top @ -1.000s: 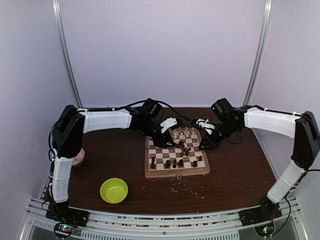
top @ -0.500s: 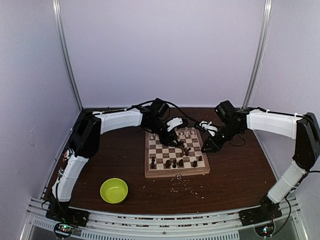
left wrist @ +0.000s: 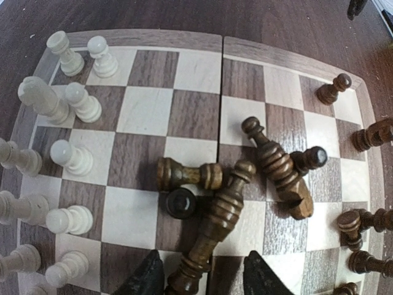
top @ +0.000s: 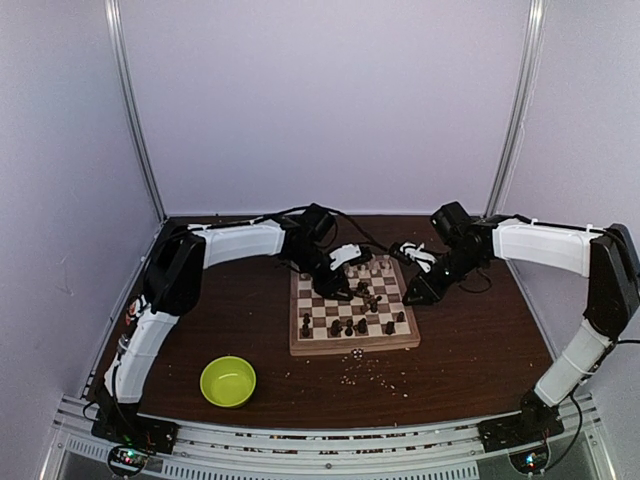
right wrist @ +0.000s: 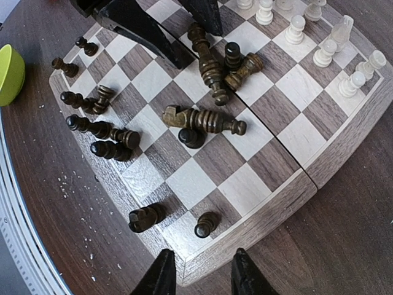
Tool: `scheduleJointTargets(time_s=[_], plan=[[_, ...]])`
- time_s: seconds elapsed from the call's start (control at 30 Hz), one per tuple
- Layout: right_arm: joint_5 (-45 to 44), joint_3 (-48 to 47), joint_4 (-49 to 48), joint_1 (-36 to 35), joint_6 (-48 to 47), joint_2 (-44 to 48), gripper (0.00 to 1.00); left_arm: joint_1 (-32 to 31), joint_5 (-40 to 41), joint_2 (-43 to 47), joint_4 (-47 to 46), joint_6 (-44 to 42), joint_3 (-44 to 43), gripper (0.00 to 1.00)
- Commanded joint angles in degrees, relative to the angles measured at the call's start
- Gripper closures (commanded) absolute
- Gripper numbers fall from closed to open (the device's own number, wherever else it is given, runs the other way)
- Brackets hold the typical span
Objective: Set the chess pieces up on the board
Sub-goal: Pick up the chess pile from the chessboard.
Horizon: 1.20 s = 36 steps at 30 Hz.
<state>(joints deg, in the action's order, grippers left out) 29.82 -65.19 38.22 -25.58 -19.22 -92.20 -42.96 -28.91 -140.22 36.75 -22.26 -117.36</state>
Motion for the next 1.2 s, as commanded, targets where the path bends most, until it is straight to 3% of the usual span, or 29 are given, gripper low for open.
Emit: scheduleJointTargets(time_s=[0.0,0.3,0.5,0.83,1.17], plan=[[1.11,-0.35,-0.69,0.36,0.41,-1.09,0.67,0.33,-0.95,1.32,1.26,-0.41,3.15,0.57],[1.52,-1.66,-0.39,0.36,0.98,-1.94,0.68,0.32,-1.21,2.52,-1.41,-0.22,5.32,0.71],[1.74,-2.63,-0.15,0.37,1.29,-2.04,0.68,0.33,-1.14,3.98,-2.15,-1.12,8.18,0.72],[2.43,-3.75,0.63,0.37,1.53,-1.99,0.68,0.16,-0.78,6.64,-2.17,-1.03,10.21,0.82],[10.97,-13.26,6.3,0.49,5.03,-7.75,0.66,0.23,-3.96,18.03,-12.45,6.95,19.1,0.84]])
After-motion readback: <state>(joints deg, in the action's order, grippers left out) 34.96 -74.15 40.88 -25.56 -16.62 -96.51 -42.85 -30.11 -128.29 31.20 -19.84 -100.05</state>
